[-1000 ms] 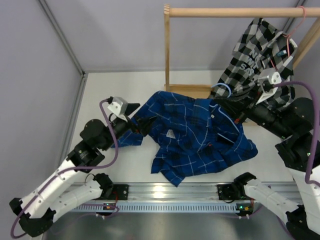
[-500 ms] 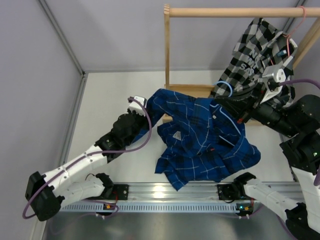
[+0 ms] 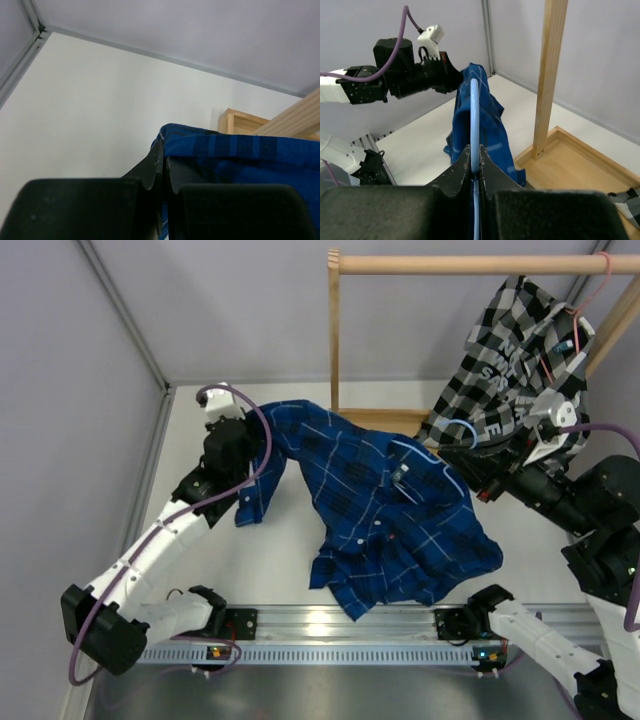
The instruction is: Place the shirt on the hanger
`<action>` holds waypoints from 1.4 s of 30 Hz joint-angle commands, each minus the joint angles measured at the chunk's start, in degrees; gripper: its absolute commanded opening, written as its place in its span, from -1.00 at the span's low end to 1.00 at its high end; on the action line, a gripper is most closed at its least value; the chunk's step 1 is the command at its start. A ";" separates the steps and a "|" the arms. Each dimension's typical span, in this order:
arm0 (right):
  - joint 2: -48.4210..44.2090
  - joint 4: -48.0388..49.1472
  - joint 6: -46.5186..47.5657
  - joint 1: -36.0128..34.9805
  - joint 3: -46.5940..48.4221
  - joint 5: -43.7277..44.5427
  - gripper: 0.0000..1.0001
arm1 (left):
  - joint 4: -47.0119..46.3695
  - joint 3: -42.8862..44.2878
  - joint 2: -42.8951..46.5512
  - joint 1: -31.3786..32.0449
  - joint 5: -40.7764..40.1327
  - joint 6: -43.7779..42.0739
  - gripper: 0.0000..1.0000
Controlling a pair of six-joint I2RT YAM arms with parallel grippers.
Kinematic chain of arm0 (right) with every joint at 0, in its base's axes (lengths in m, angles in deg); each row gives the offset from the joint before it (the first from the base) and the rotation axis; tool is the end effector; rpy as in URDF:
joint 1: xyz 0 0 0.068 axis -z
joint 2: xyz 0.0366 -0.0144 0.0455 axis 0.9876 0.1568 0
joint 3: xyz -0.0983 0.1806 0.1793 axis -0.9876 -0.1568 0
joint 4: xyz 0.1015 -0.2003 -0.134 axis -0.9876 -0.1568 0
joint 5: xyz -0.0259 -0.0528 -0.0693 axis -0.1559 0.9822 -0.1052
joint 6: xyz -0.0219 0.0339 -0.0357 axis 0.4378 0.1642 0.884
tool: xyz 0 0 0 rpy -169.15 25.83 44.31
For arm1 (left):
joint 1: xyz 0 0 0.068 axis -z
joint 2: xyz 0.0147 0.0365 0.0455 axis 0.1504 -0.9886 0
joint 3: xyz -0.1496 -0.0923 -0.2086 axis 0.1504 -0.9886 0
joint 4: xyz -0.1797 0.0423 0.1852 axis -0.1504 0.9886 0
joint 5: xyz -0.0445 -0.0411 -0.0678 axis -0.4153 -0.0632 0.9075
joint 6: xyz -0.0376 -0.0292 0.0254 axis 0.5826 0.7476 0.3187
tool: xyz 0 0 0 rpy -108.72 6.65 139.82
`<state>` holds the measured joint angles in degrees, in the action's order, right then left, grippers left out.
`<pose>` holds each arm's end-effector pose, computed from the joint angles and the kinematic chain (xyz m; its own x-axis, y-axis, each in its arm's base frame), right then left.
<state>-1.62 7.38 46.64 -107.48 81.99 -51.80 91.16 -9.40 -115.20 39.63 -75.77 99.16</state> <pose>0.0683 0.0506 0.4978 -0.0144 0.1536 -0.9880 -0.7824 0.6136 0.1068 0.2259 -0.1117 0.3649 -0.1332 -0.2295 -0.9642 -0.1125 0.9700 -0.2153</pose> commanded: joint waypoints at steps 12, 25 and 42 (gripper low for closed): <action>4.96 1.56 1.72 -0.13 8.59 7.84 -1.00 | 12.69 8.61 -3.02 -4.35 8.84 8.33 -1.00; 25.98 -3.98 -2.15 -0.13 54.83 -2.98 -1.00 | 24.01 41.74 -7.95 -9.62 16.48 -4.50 -1.00; 9.65 -0.64 1.46 -0.13 12.67 9.15 -1.00 | 28.26 40.79 -11.13 -12.44 52.84 -6.69 0.96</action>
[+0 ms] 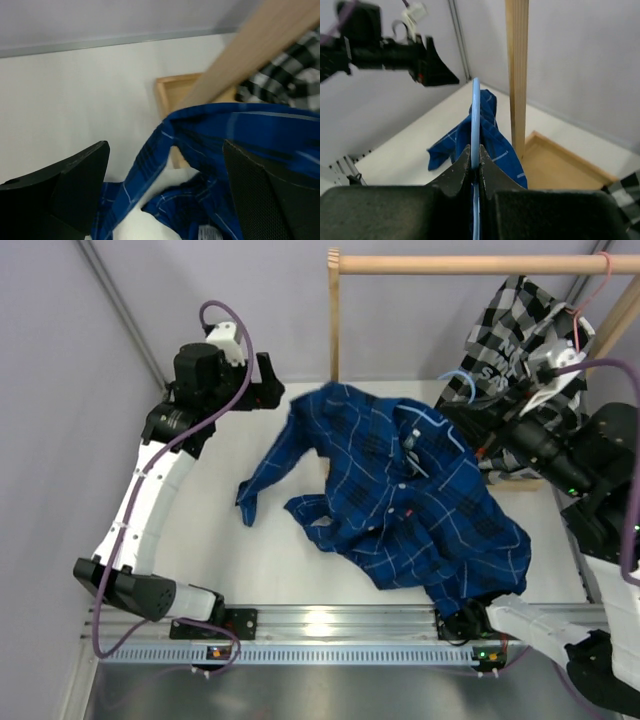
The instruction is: Place the shirt on the hanger
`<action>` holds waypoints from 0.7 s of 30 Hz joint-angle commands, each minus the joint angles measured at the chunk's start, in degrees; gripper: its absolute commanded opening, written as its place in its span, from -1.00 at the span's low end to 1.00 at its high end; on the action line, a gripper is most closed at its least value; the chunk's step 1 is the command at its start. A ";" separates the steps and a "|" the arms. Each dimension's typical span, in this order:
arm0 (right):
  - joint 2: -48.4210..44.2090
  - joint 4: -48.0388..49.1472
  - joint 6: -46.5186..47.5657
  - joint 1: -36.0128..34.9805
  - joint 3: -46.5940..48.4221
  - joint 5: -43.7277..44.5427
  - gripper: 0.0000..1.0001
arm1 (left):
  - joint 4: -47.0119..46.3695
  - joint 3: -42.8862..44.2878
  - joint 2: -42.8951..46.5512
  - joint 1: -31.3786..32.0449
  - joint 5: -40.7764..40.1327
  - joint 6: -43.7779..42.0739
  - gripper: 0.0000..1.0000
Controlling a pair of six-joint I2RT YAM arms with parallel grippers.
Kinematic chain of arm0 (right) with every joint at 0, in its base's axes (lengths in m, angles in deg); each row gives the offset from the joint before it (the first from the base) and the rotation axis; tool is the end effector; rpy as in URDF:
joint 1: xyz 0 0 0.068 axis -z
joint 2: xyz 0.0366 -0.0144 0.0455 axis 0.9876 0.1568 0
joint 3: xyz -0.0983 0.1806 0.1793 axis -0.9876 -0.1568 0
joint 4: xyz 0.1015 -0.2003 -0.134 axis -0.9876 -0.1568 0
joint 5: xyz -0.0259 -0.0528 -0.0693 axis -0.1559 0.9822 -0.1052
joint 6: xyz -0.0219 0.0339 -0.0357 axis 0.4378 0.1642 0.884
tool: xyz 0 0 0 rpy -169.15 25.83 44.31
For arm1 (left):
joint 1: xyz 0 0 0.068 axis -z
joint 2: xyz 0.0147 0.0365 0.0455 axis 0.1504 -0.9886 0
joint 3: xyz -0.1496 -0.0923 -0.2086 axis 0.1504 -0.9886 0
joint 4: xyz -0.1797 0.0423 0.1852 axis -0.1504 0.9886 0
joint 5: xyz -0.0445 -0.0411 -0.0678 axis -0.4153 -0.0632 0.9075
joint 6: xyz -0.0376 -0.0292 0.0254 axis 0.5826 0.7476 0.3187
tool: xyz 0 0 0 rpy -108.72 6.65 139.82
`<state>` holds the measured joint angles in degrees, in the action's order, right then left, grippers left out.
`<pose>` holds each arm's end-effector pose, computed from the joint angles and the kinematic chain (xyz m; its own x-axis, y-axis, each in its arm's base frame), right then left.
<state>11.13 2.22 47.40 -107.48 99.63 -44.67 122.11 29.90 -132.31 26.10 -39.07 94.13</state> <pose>0.0947 0.0592 0.5498 0.0039 0.1566 -0.9877 -0.6996 0.7061 0.1092 0.2817 -0.0895 0.4641 -0.3899 -0.1291 -0.9118 0.2379 0.9424 -0.2351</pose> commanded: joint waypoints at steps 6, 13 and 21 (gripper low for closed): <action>-7.58 7.42 3.75 -0.13 -17.64 -12.06 -1.00 | -13.07 -2.73 6.99 17.15 40.39 -14.71 0.97; -16.02 8.74 7.81 -0.13 -26.00 -20.30 -1.00 | -13.16 -7.82 4.69 26.23 53.69 -32.16 0.97; -16.82 8.57 9.57 -0.13 -25.74 -23.19 -1.00 | -10.61 -7.30 -1.02 26.14 70.21 -31.03 0.96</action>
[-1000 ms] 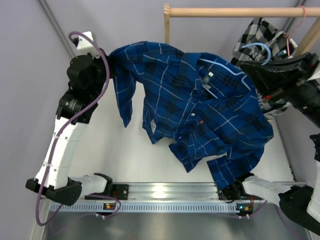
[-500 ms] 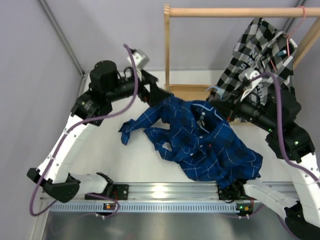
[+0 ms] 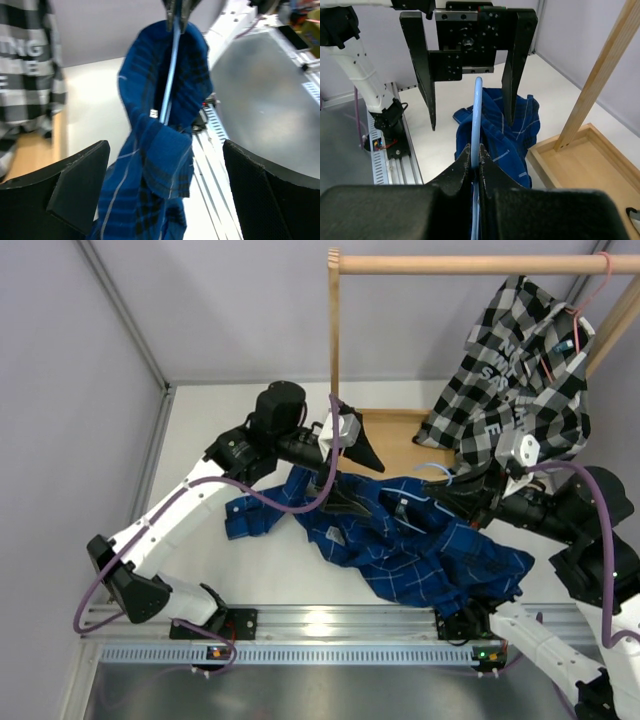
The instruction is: Place the shirt on the hanger
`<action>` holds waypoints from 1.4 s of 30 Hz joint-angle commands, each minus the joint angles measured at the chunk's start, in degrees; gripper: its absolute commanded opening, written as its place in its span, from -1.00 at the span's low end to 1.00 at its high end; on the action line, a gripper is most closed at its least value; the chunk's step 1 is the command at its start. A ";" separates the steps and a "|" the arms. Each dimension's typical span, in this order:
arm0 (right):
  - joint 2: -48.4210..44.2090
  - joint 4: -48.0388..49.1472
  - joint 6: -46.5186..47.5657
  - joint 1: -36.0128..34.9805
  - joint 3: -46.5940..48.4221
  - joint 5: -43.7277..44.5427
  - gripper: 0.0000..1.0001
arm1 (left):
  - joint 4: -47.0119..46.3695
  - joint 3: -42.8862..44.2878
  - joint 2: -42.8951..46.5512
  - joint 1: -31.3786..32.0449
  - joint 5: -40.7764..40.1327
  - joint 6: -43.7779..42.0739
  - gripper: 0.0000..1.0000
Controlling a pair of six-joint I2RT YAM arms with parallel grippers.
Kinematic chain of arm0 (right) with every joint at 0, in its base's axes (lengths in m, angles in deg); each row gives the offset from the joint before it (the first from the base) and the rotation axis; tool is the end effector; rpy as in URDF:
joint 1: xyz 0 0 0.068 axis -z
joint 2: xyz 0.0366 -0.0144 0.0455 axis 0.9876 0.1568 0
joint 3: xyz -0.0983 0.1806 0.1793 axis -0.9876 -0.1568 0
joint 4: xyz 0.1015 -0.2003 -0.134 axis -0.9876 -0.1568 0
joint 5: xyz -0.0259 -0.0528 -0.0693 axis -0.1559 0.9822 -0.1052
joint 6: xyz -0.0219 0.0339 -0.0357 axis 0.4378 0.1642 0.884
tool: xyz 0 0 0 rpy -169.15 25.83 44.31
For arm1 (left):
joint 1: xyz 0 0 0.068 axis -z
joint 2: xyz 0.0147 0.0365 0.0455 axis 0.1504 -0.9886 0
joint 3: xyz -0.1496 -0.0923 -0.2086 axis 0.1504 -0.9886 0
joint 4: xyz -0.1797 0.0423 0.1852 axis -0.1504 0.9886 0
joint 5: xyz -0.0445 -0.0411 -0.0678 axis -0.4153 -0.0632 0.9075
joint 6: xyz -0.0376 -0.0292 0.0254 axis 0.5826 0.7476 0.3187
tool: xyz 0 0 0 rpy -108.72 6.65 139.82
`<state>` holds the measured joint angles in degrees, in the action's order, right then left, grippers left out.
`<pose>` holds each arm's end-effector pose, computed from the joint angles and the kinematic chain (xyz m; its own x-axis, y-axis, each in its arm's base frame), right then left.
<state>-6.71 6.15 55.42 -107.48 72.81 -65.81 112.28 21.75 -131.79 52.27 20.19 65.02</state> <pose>0.0607 0.0552 0.4578 0.0216 0.0157 -0.9996 -0.9066 0.4219 -0.0130 0.1900 -0.2240 0.4431 0.0367 0.1417 -0.9892 0.9633 -0.2685 -0.0028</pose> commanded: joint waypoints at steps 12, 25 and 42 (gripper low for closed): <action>3.04 8.15 -0.98 -0.13 3.45 -3.90 -1.00 | 1.69 1.03 -5.42 -0.02 6.84 -2.00 -0.40; -1.44 5.63 -1.62 -0.13 -0.59 2.74 0.48 | 12.57 7.70 -6.21 -0.72 8.60 -12.71 -1.00; -4.79 -27.62 6.38 -0.22 6.89 14.65 0.40 | 19.71 12.45 -5.07 -1.08 15.27 -18.26 -1.00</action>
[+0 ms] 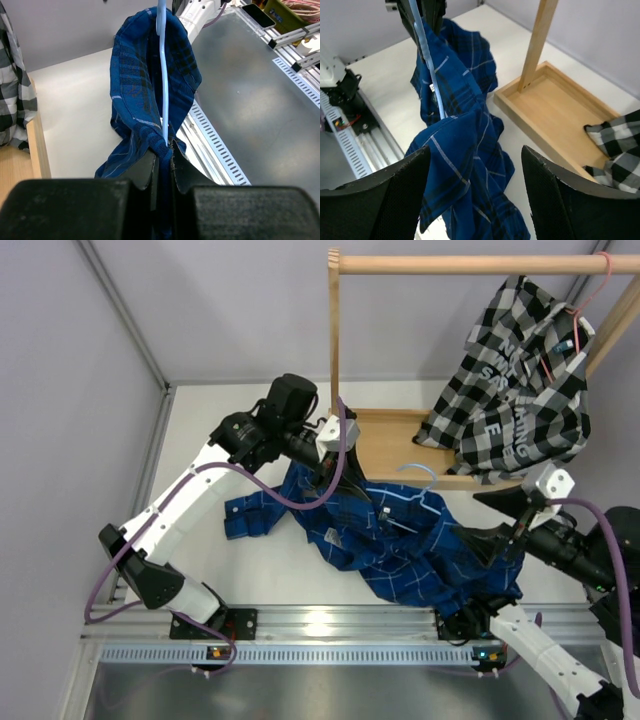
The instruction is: Place the shirt on the hanger
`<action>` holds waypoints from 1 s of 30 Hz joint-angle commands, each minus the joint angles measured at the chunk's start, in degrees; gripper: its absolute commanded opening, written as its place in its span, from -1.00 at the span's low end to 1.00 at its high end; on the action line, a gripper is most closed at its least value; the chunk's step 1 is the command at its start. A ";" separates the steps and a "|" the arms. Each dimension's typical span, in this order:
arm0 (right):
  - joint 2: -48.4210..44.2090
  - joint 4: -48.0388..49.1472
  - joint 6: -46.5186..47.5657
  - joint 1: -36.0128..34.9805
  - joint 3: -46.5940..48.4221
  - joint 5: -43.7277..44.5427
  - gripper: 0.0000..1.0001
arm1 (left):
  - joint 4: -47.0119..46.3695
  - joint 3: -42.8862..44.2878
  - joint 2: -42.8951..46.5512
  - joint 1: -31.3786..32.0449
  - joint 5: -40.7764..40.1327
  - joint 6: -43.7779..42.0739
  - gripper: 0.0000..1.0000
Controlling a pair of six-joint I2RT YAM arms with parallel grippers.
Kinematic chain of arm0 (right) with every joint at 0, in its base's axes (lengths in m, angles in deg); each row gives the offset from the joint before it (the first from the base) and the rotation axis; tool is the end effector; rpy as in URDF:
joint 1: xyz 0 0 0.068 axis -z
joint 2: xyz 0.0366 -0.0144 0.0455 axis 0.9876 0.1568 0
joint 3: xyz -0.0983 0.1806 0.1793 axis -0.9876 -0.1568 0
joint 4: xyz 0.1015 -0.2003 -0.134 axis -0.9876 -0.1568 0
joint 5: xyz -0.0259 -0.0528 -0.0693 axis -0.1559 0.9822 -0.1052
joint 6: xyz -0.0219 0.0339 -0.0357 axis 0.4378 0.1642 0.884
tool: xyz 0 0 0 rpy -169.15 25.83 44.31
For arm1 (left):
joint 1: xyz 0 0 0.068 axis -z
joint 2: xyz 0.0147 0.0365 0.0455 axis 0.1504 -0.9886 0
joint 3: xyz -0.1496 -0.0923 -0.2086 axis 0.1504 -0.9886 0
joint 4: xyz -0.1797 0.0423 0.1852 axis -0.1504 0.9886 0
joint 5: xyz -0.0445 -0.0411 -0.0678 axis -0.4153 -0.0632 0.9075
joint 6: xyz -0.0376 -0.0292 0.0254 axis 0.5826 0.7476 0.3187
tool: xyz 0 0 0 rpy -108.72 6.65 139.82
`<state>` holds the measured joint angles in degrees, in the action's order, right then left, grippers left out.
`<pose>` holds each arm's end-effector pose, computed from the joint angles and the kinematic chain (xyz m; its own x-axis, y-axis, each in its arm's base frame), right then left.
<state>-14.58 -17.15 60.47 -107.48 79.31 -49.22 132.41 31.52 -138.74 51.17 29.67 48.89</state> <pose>0.0053 0.0176 0.4472 -0.0506 -0.1107 -0.9926 -0.7526 0.6576 -0.0349 0.2001 -0.2290 0.4367 0.0557 0.1866 -0.9809 0.8999 -0.4349 -0.0316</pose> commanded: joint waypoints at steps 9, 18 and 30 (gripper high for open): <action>5.45 3.41 1.07 -0.13 -8.04 -19.27 0.03 | -0.42 2.68 2.85 0.02 9.74 -2.75 -1.00; 2.74 3.23 2.65 -0.22 -6.90 -15.41 -1.00 | -0.25 5.67 1.53 -0.25 6.50 -1.61 -1.00; 2.38 3.41 1.07 -0.22 2.67 2.16 -1.00 | -24.14 6.03 6.88 -0.25 -45.75 31.06 0.96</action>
<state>-13.00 -16.58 62.31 -107.55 76.70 -54.66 119.53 37.55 -137.14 51.15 8.86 68.51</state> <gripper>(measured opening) 0.026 0.983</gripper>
